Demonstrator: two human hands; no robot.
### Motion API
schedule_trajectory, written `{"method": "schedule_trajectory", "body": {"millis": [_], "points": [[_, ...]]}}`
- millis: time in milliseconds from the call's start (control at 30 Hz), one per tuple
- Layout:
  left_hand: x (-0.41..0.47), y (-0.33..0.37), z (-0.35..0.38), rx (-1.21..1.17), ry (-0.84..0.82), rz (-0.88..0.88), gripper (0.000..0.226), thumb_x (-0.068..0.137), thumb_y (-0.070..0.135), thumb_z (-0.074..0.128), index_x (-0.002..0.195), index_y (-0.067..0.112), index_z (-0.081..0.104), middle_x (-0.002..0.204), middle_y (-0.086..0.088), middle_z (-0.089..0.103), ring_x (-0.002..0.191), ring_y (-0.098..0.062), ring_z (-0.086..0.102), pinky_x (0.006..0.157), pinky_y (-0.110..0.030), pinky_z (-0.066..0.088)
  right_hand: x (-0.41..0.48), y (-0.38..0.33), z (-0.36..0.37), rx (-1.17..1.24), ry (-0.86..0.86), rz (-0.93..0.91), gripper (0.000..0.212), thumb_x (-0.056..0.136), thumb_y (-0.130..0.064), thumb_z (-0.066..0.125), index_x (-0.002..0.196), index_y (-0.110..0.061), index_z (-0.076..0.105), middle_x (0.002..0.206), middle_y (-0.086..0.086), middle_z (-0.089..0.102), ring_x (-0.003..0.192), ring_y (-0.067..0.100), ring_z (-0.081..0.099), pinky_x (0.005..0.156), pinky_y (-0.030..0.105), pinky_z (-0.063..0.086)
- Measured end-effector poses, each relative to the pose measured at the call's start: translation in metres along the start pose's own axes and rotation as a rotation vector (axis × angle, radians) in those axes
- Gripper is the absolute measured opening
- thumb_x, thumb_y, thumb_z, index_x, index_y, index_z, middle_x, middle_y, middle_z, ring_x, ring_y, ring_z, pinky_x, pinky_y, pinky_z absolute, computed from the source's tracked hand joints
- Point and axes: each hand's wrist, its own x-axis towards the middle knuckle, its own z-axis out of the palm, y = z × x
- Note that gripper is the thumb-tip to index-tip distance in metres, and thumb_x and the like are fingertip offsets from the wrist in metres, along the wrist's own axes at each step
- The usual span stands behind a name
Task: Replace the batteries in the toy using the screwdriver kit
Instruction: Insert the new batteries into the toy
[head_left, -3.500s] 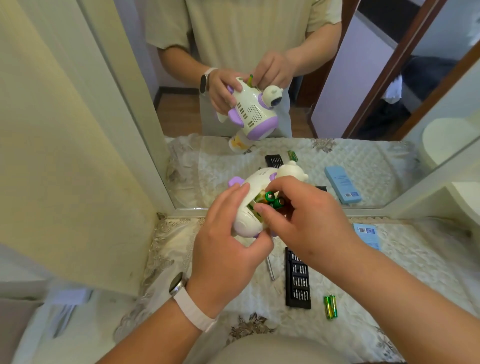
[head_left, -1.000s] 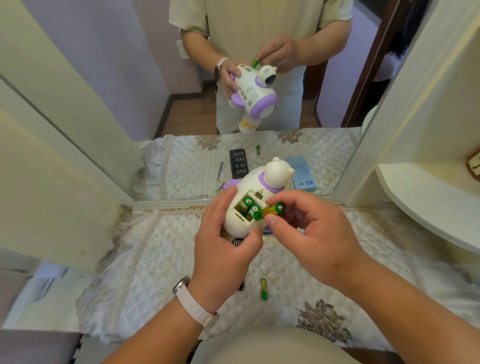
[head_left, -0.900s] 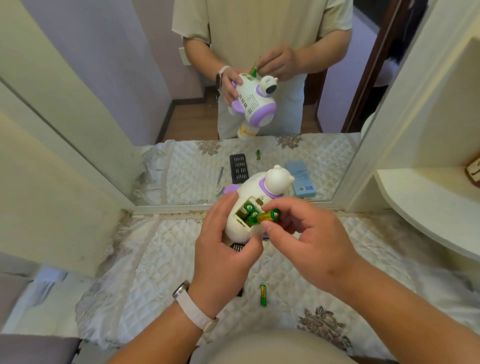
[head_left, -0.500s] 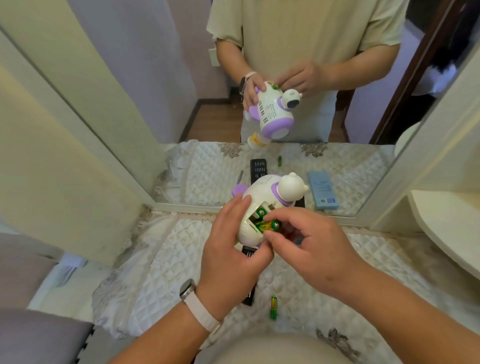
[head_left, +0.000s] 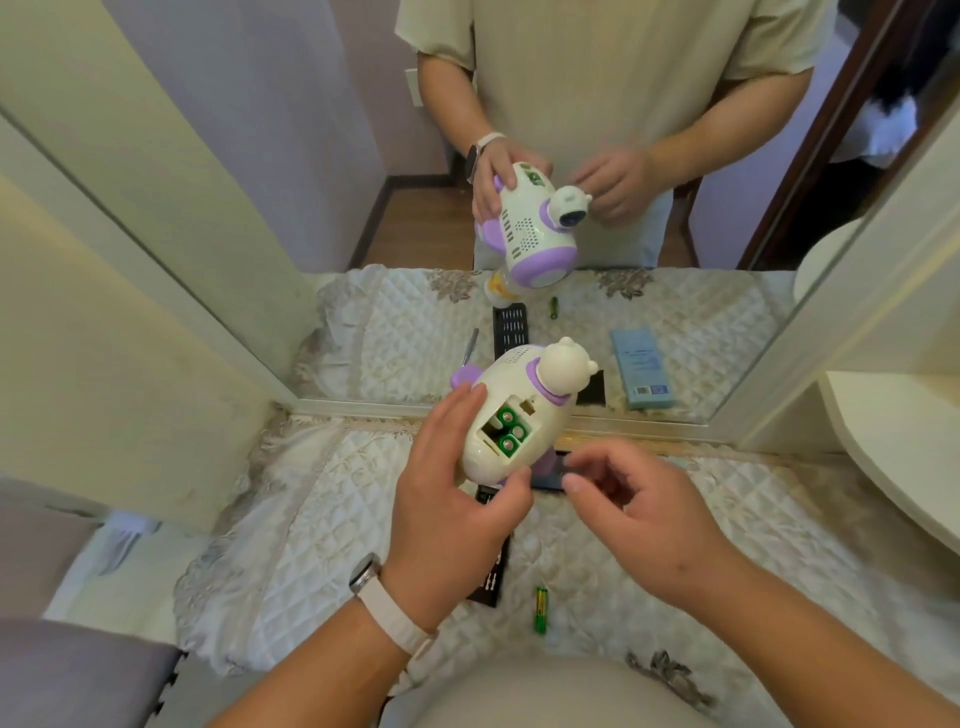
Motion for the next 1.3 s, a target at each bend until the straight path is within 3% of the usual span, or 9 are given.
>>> {"method": "schedule_trajectory", "body": {"millis": [100,200,300,500,600,700,933,1300], "points": [[-0.001,-0.005,0.001,-0.026,0.001,-0.037,0.068,0.072,0.021,0.071,0.134,0.038,0.049,0.141,0.01,0.049,0.133,-0.019,0.048,0.101,-0.046,0.05,-0.016,0.062,0.021,-0.194,-0.172,0.295,0.003,0.092,-0.034,0.06,0.094,-0.035,0.061,0.075,-0.005,0.063,0.069,0.01,0.059,0.067,0.03,0.051],[-0.003,-0.008,0.0,-0.04,0.001,-0.083,0.068,0.072,0.021,0.071,0.135,0.034,0.05,0.141,0.01,0.05,0.132,-0.021,0.049,0.101,-0.048,0.049,-0.037,0.126,0.051,-0.383,-0.349,0.467,0.018,0.092,-0.043,0.056,0.105,-0.031,0.058,0.075,-0.005,0.063,0.069,0.006,0.059,0.068,0.027,0.051],[-0.006,-0.008,-0.002,-0.034,0.001,-0.115,0.069,0.072,0.019,0.072,0.135,0.033,0.05,0.141,0.01,0.051,0.132,-0.021,0.05,0.102,-0.047,0.049,-0.047,0.159,0.07,-0.417,-0.428,0.548,0.031,0.091,-0.047,0.054,0.116,-0.028,0.055,0.078,-0.006,0.063,0.072,0.007,0.06,0.066,0.025,0.048],[-0.013,-0.009,-0.012,-0.005,0.035,-0.145,0.07,0.071,0.011,0.074,0.135,0.029,0.051,0.138,0.012,0.052,0.129,-0.02,0.052,0.097,-0.048,0.052,-0.04,0.17,0.095,-0.58,-0.493,0.477,0.04,0.087,-0.057,0.051,0.111,-0.025,0.049,0.1,-0.002,0.064,0.085,0.017,0.059,0.07,0.032,0.047],[-0.018,-0.013,-0.017,-0.017,0.055,-0.177,0.07,0.071,0.015,0.073,0.135,0.033,0.051,0.138,0.012,0.052,0.129,-0.021,0.052,0.092,-0.05,0.054,-0.033,0.167,0.099,-0.617,-0.532,0.434,0.036,0.087,-0.055,0.051,0.102,-0.023,0.048,0.093,0.0,0.062,0.082,0.02,0.058,0.069,0.033,0.046],[-0.022,-0.019,-0.02,-0.006,0.074,-0.2,0.069,0.071,0.017,0.073,0.135,0.033,0.052,0.139,0.01,0.053,0.129,-0.019,0.052,0.099,-0.048,0.051,-0.032,0.165,0.104,-0.625,-0.568,0.387,0.032,0.084,-0.053,0.053,0.095,-0.023,0.048,0.087,-0.002,0.058,0.079,0.02,0.056,0.066,0.033,0.044],[-0.029,-0.019,-0.018,-0.009,0.066,-0.235,0.07,0.071,0.012,0.073,0.137,0.027,0.051,0.14,0.007,0.053,0.131,-0.016,0.05,0.101,-0.044,0.05,-0.038,0.162,0.113,-0.574,-0.563,0.407,0.022,0.084,-0.041,0.056,0.097,-0.023,0.052,0.091,-0.003,0.058,0.08,0.016,0.055,0.065,0.031,0.043],[-0.018,-0.017,-0.016,-0.028,0.053,-0.227,0.07,0.071,0.013,0.073,0.137,0.026,0.052,0.137,0.008,0.054,0.126,-0.016,0.053,0.1,-0.043,0.051,-0.021,0.134,0.09,-0.248,-0.323,0.436,0.013,0.085,-0.027,0.061,0.088,-0.025,0.049,0.082,-0.002,0.063,0.073,0.016,0.06,0.065,0.033,0.049]]}}
